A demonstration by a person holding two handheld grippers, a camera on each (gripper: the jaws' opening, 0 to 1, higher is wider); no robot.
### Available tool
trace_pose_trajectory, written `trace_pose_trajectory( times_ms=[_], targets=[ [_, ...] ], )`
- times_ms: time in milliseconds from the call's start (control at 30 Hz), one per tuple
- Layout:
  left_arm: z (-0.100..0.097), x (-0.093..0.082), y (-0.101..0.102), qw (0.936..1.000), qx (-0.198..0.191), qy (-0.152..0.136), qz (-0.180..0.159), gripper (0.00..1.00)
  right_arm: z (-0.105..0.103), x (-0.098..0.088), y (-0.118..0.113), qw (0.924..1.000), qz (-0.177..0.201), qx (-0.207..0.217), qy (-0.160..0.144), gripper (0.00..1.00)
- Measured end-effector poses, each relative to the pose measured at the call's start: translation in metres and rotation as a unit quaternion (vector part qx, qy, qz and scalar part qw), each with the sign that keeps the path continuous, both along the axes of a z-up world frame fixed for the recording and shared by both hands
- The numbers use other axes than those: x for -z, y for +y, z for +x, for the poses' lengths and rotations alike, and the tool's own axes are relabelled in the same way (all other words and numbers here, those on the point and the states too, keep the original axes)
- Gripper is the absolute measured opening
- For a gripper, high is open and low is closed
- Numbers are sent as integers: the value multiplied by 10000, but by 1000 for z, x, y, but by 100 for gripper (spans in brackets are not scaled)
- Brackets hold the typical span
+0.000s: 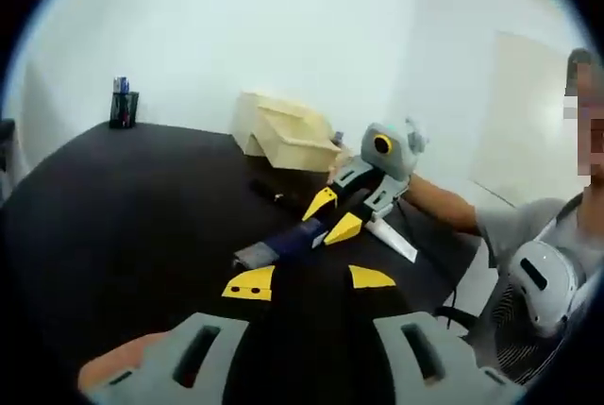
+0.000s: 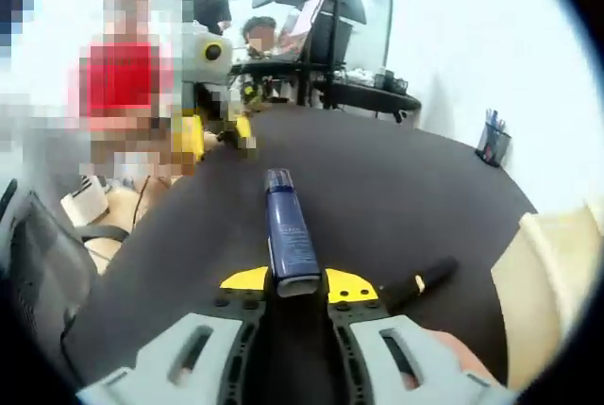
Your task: Open the drawer, pick up the cosmetic bottles from the table one by one, place them into the drawer, release the gripper, close the drawer, and move the gripper away
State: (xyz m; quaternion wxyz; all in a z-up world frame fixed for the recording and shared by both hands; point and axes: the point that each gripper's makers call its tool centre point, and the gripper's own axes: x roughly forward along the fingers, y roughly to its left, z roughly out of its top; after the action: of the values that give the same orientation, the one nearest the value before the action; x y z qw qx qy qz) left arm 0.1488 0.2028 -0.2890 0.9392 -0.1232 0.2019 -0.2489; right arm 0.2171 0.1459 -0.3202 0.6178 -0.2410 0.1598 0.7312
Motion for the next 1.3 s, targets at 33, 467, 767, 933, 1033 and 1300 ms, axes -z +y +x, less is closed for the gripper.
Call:
trace_pose_trajectory(
  times_ms=[33,467,767,933,1033,1300],
  targets=[
    [-2,2,-3,10000,22,88,-1,23,-4,0,-2,10000,8,-55,-41,17],
    [-16,15,-18,9984,-210,525,-20,27,-32,-11,-15,9996,53,-111,251,20],
    [-11,8,-15,9977,-480,485,46,33,-46,-7,-12,9989,9,-226,411,20],
    [-2,5,-2,9949,-932,381,54,34,-59,-6,-4,9977,59,-400,536,19],
    [2,1,11,9922,-1203,333,14,34,-68,-6,5,9974,136,-563,424,19],
    [7,-12,23,9863,-1638,76,173,35,-83,-5,34,9956,313,-743,480,20]
  ],
)
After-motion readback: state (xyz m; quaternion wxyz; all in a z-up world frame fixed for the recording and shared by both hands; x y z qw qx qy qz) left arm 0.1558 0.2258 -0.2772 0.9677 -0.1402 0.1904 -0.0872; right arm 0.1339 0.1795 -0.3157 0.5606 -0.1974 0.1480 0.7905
